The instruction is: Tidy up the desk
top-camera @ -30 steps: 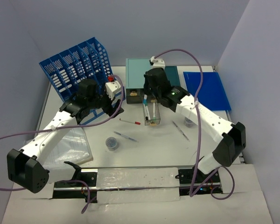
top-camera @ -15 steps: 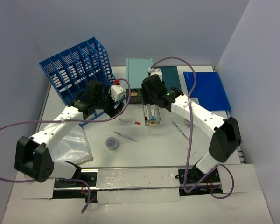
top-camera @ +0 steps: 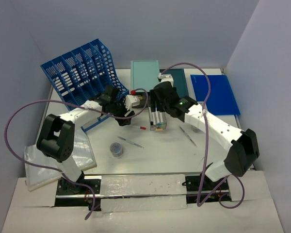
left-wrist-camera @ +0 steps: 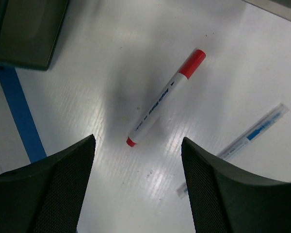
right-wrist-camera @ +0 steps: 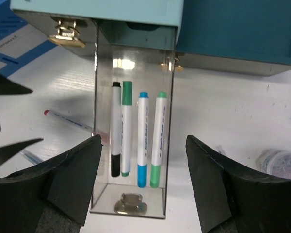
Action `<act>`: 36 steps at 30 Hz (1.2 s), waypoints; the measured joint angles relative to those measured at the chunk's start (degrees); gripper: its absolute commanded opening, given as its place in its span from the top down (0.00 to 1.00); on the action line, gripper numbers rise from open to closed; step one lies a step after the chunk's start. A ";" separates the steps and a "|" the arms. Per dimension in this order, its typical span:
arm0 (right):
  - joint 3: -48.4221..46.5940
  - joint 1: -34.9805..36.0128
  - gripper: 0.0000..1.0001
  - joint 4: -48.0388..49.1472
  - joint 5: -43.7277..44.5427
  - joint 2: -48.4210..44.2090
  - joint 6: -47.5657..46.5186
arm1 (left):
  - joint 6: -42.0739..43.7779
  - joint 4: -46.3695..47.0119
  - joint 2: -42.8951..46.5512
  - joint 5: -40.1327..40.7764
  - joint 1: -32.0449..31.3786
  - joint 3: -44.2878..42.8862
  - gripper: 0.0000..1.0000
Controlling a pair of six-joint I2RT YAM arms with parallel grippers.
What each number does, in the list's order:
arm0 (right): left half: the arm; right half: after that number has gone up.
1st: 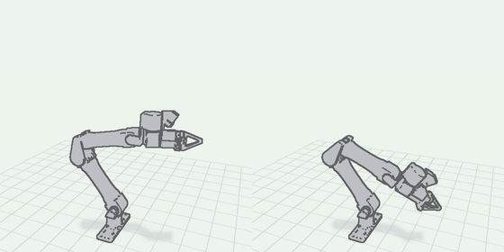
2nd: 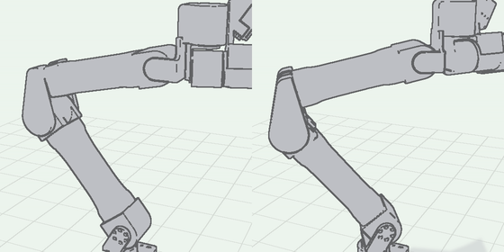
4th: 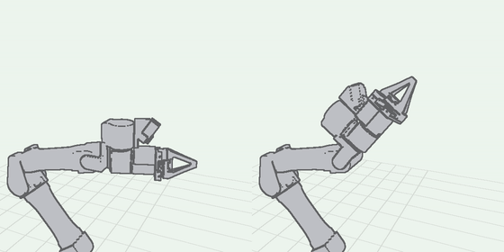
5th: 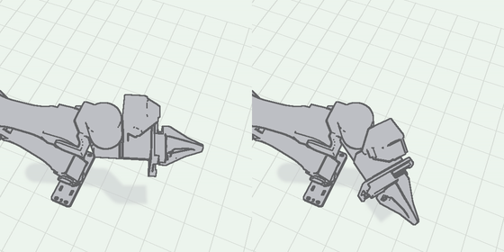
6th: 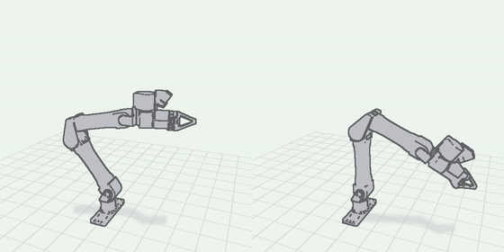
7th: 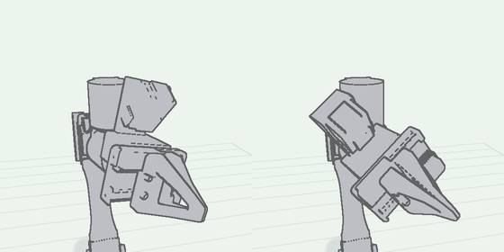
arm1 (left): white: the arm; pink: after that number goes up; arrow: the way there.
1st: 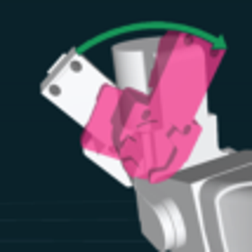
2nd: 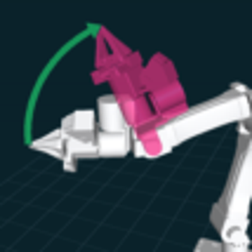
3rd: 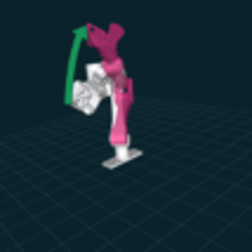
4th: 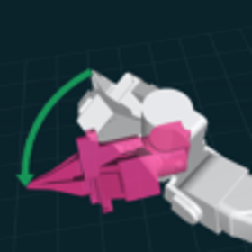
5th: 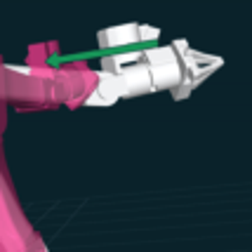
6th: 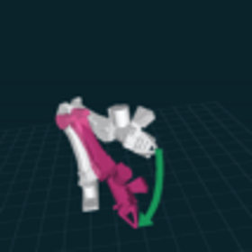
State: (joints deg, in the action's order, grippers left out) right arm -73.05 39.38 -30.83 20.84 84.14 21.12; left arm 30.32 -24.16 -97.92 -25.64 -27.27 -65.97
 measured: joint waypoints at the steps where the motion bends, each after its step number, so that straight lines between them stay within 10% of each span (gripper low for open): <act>1: 0.95 -0.01 0.23 0.12 -0.01 -0.86 0.01 | 1.19 0.01 -0.72 -0.54 0.00 -0.42 0.22; 17: 8.10 -0.02 0.23 2.11 0.09 -8.46 0.00 | 11.95 1.35 -7.22 -0.25 -3.80 0.02 0.25; 29: 9.77 -0.04 0.23 2.06 0.46 -11.36 0.00 | 14.80 1.16 -11.20 1.63 -5.32 -2.26 0.78; 31: 9.77 -0.04 0.23 2.08 0.55 -11.61 0.00 | 15.76 1.24 -10.90 2.05 -5.73 -1.81 0.99; 36: 9.77 -0.07 0.23 2.08 0.56 -11.97 0.00 | 17.99 1.79 -9.95 3.09 -6.40 -0.53 1.00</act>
State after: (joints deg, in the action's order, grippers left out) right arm -63.29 39.31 -28.75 21.39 72.17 21.12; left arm 48.31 -22.37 -107.87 -22.55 -33.66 -66.50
